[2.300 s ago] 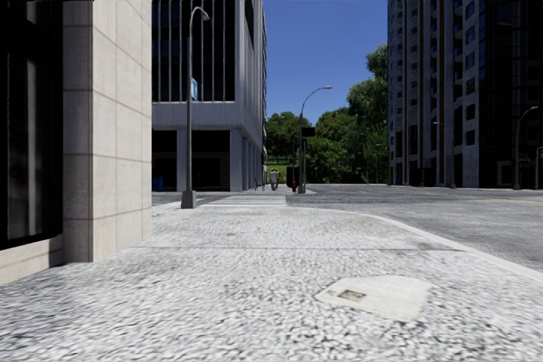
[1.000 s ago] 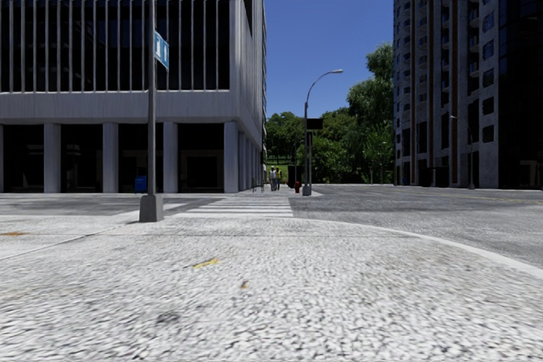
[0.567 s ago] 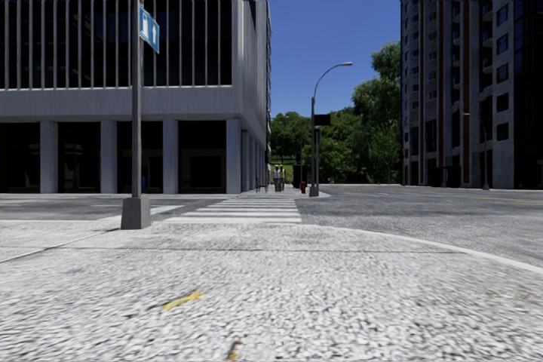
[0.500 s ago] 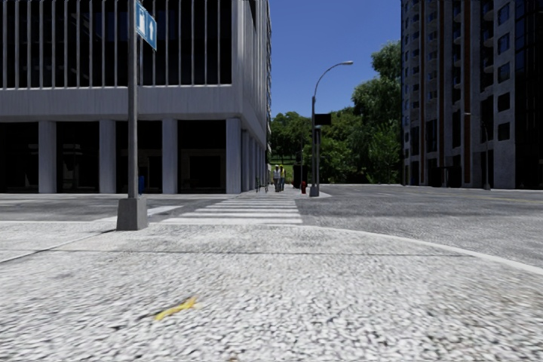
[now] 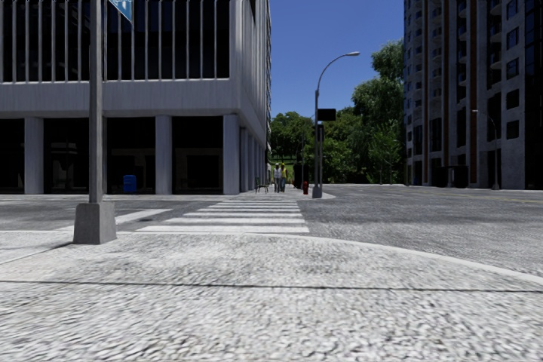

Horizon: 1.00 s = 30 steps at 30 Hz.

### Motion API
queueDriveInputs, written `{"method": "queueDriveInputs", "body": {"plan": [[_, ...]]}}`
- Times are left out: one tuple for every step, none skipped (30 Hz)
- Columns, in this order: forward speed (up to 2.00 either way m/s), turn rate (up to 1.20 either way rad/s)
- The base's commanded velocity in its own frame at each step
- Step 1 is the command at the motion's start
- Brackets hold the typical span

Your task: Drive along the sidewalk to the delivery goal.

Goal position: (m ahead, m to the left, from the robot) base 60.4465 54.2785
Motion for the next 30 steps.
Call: {"method": "queueDriveInputs", "body": {"plan": [[2.00, 0.00], [2.00, 0.00], [2.00, 0.00], [2.00, 0.00], [2.00, 0.00], [2.00, 0.00], [2.00, 0.00], [2.00, 0.00], [2.00, 0.00], [2.00, 0.00], [2.00, 0.00], [2.00, 0.00], [2.00, 0.00], [2.00, 0.00], [2.00, 0.00], [2.00, 0.00], [2.00, 0.00], [2.00, 0.00], [2.00, 0.00], [2.00, 0.00], [2.00, 0.00], [2.00, 0.00], [2.00, 0.00], [2.00, 0.00], [2.00, 0.00], [2.00, 0.00], [2.00, 0.00], [2.00, 0.00], [2.00, 0.00], [2.00, 0.00]]}}
